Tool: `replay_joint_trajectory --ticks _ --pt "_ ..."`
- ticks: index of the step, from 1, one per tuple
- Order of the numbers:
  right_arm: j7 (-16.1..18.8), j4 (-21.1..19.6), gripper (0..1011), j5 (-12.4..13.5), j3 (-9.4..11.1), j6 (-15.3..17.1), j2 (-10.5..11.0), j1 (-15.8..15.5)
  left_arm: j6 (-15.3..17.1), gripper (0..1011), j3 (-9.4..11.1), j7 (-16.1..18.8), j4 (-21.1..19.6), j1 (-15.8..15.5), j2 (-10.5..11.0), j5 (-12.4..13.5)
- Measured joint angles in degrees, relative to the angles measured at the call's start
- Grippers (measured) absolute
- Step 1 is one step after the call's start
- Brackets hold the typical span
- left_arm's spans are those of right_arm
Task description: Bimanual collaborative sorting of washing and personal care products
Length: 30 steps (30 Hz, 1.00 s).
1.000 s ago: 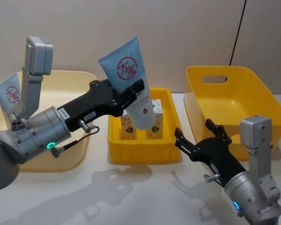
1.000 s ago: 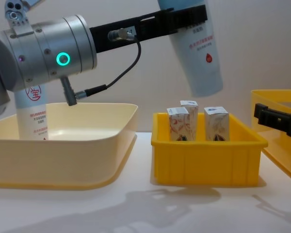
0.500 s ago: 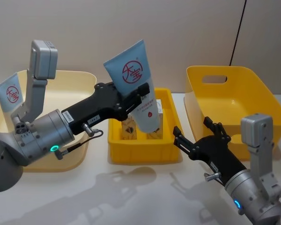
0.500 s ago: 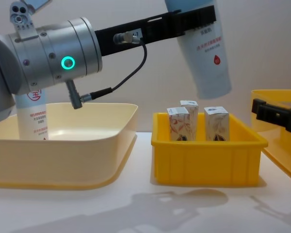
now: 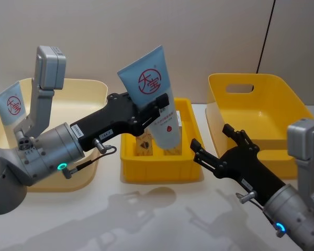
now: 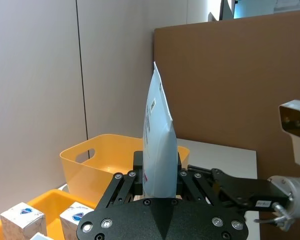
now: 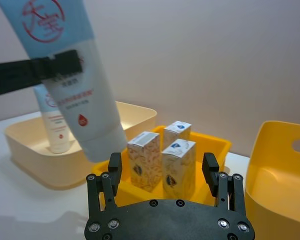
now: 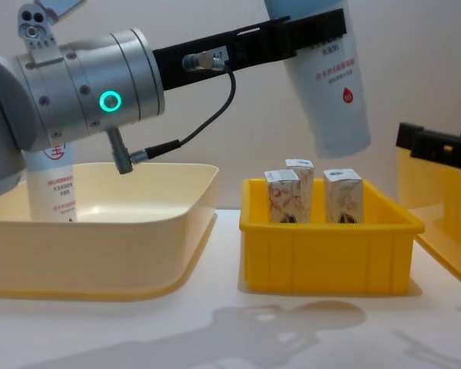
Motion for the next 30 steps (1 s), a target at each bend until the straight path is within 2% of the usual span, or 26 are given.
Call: replay_joint_trajectory --ticks 6,7,9,15,23,30 --pt "4.9 -2.2 1001 4.0 1.6 0.5 2.6 -1.3 -0.1 295 0.0 0.0 0.0 0.0 0.0 0.0" --pt "4.9 -2.2 1001 4.0 1.6 0.5 2.6 -1.3 -0.1 295 0.0 0.0 0.0 0.0 0.0 0.0" --pt "7.2 -3.3 1001 6.0 2.7 0.7 4.1 -2.1 -0.1 295 0.1 -0.1 0.0 0.0 0.0 0.0" --pt "10.3 -4.7 1001 9.0 4.0 1.4 6.0 -2.9 -0.1 295 0.1 -0.1 0.0 0.0 0.0 0.0" --pt "9.4 -5.9 1001 9.9 4.2 2.9 6.3 -2.3 -0.2 295 0.1 -0.1 0.0 0.0 0.0 0.0" --pt "6.1 -5.9 1001 8.7 2.1 5.2 5.1 0.9 -0.2 296 0.1 -0.1 0.0 0.0 0.0 0.0"
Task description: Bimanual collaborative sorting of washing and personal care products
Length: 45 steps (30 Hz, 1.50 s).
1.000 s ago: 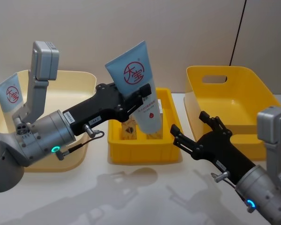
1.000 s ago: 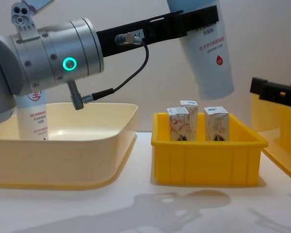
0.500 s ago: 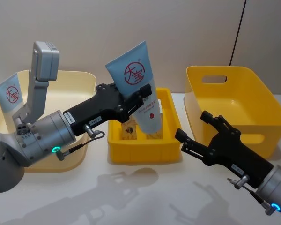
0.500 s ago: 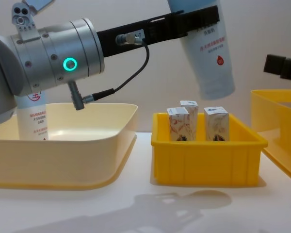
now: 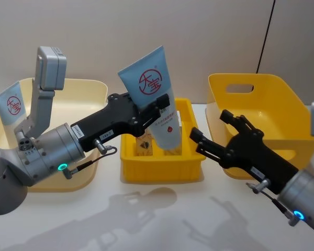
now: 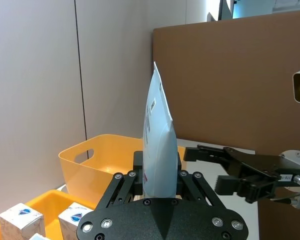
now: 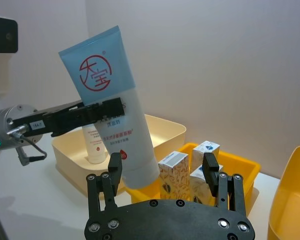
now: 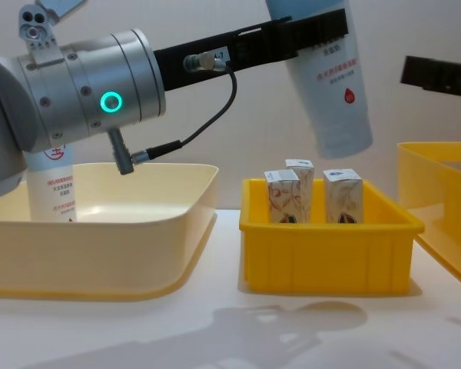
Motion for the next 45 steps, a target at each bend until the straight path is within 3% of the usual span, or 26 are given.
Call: replay_joint_trajectory --ticks 7,26,45 --pt "-1.6 0.6 1001 -1.4 -2.5 1.9 -0.6 3.0 0.0 295 0.0 0.0 0.0 0.0 0.0 0.0" --pt "-1.9 2.2 1001 -5.3 -9.3 6.1 -0.2 9.8 0.0 295 0.0 0.0 0.0 0.0 0.0 0.0" --pt "-3.1 3.9 1001 -9.7 -13.2 9.2 -1.7 13.9 0.0 295 0.0 0.0 0.0 0.0 0.0 0.0"
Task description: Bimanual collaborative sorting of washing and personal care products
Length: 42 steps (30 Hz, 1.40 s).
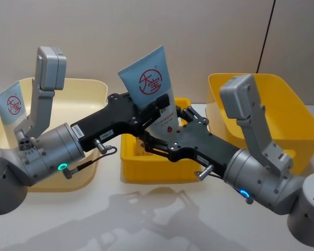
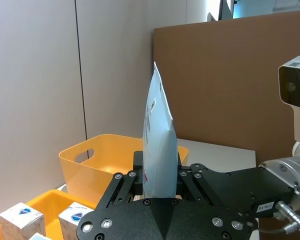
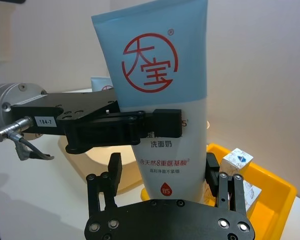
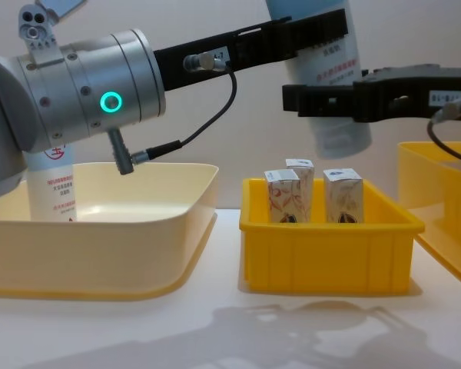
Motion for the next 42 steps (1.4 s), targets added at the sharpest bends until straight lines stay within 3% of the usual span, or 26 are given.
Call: replay_joint_trajectory --ticks 22,28,31,42 --pt "-1.4 4.3 996 -4.1 -2.9 1.4 -3.6 4.2 0.0 295 0.0 0.0 0.0 0.0 0.0 0.0" --pt "-1.5 4.8 870 -4.5 -3.1 1.5 -4.0 4.7 0.0 295 0.0 0.0 0.0 0.0 0.0 0.0" --pt "-1.6 5.1 751 -4.7 -3.2 1.5 -4.2 4.9 0.0 295 0.0 0.0 0.0 0.0 0.0 0.0" --pt "-1.6 5.4 660 -4.9 -3.4 1.6 -4.5 5.3 0.0 295 0.0 0.0 0.0 0.0 0.0 0.0"
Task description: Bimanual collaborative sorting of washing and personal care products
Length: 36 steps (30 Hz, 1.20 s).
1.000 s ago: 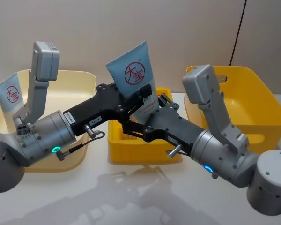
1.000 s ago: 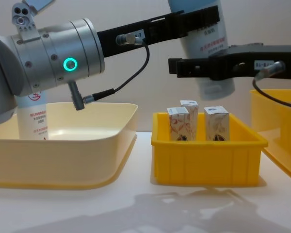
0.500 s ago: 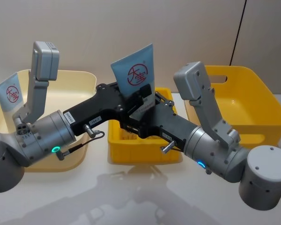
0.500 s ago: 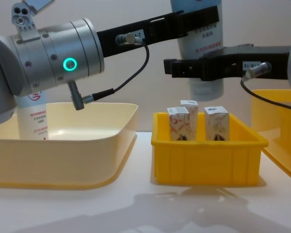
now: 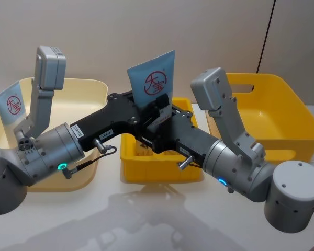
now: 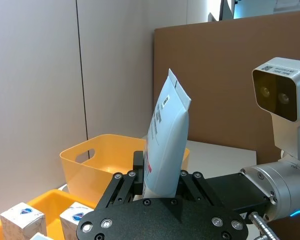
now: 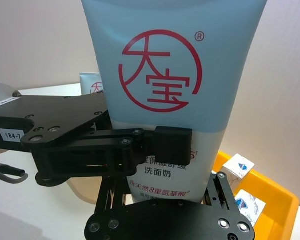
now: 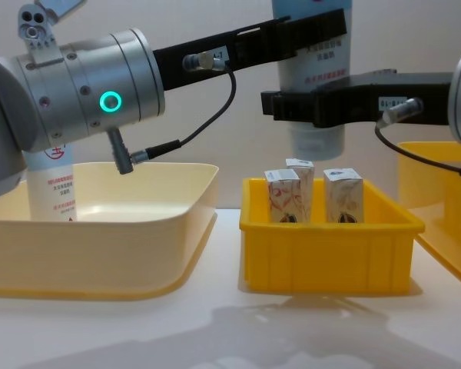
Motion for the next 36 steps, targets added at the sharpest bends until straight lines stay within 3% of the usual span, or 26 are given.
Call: replay_joint_trajectory --ticks 10,32,36 --pt "0.0 0.2 615 -0.1 -0.1 0.0 -0.2 0.2 0.0 318 0.0 0.0 0.0 0.0 0.0 0.0" --pt "0.0 0.3 534 -0.2 -0.1 0.0 -0.3 0.2 0.0 990 0.1 -0.1 0.0 0.0 0.0 0.0" --pt "0.0 0.3 534 -0.3 0.0 0.0 -0.3 0.2 0.0 1003 0.0 -0.1 0.0 0.0 0.0 0.0"
